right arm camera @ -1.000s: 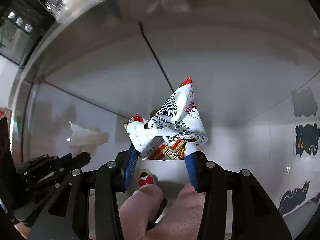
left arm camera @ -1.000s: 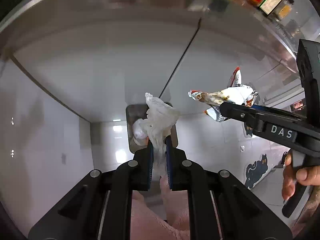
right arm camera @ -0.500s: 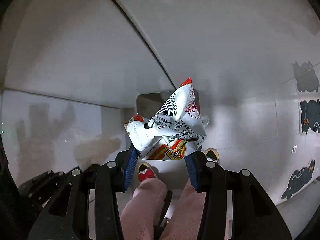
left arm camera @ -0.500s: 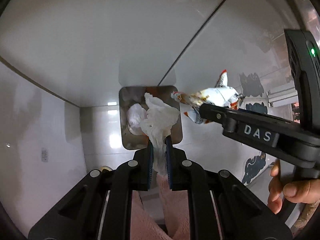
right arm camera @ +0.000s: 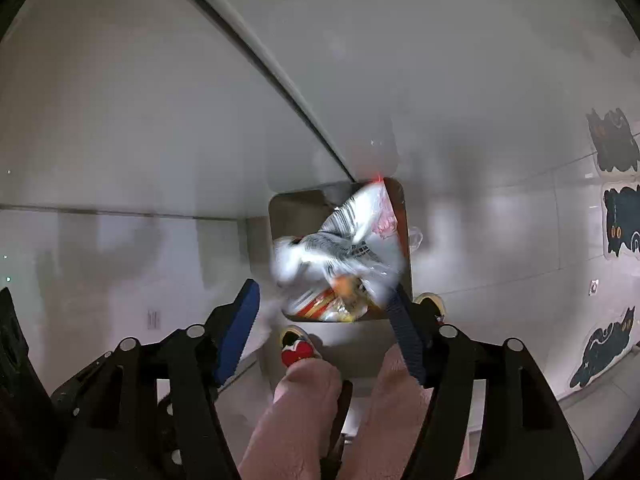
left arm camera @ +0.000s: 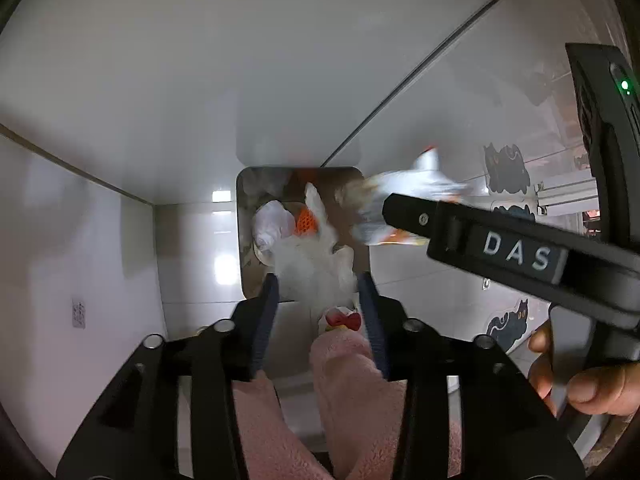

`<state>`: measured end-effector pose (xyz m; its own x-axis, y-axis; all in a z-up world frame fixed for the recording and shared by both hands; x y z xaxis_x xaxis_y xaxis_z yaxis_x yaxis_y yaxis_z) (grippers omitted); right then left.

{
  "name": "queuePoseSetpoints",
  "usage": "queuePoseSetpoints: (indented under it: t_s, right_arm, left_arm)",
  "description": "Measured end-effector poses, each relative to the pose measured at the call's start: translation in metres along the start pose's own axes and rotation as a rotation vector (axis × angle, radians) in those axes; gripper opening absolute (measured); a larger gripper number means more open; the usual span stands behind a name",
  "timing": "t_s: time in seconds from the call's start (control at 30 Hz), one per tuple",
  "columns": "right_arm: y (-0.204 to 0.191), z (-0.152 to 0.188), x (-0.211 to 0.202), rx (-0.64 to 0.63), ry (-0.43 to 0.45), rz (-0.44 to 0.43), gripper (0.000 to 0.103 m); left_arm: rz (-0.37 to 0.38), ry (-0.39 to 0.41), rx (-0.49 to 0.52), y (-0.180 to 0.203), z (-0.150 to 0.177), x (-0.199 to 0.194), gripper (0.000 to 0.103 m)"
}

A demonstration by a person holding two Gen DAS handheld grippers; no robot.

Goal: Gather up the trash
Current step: 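Open both tools to drop the paper towel and wrapper into the bin, then move both open tools back over the counter trash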

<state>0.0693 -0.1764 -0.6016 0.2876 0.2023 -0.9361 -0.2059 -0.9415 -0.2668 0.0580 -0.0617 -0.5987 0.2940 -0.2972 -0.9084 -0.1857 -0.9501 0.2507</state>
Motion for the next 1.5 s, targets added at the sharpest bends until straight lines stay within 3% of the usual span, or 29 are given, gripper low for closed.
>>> queuePoseSetpoints:
  t_s: [0.13, 0.3, 0.57, 0.77, 1.03, 1.33, 1.5]
  right_arm:
    - [0.003, -0.002, -0.005, 0.002, 0.005, 0.012, 0.076]
    - [0.002, -0.010, -0.029, -0.031, 0.033, 0.031, 0.090]
    - [-0.013, -0.019, -0.099, -0.058, 0.112, -0.022, 0.095]
    - [-0.024, -0.040, -0.171, -0.099, 0.233, -0.035, 0.095]
    - [-0.051, -0.087, -0.258, -0.131, 0.421, -0.081, 0.095]
    - [-0.093, -0.137, -0.279, -0.213, 0.525, -0.123, 0.091]
    - [-0.109, -0.166, -0.264, -0.233, 0.509, -0.142, 0.072]
  left_arm:
    - [-0.016, 0.004, 0.008, -0.002, -0.002, -0.005, 0.057]
    - [-0.047, 0.039, 0.028, -0.003, -0.008, -0.027, 0.077]
    - [-0.067, 0.129, 0.048, -0.010, -0.026, -0.089, 0.089]
    - [-0.086, 0.217, 0.092, 0.000, -0.043, -0.150, 0.092]
    - [-0.104, 0.363, 0.147, 0.009, -0.088, -0.228, 0.092]
    - [-0.117, 0.471, 0.169, 0.001, -0.141, -0.274, 0.091]
    - [-0.104, 0.489, 0.178, -0.001, -0.170, -0.276, 0.083]
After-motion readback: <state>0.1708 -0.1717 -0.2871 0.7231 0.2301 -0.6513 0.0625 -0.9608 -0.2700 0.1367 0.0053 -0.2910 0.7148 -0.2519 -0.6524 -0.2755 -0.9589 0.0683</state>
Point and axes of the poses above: each gripper's, at about its wrist camera, not at the fingertips, and x roughly the way its jaws point, y to its right, z to its underside, the point moved 8 cm from there along x, roughly the way its jaws point, and after that the axes turned 14 degrees about y, right-handed, at the moved point
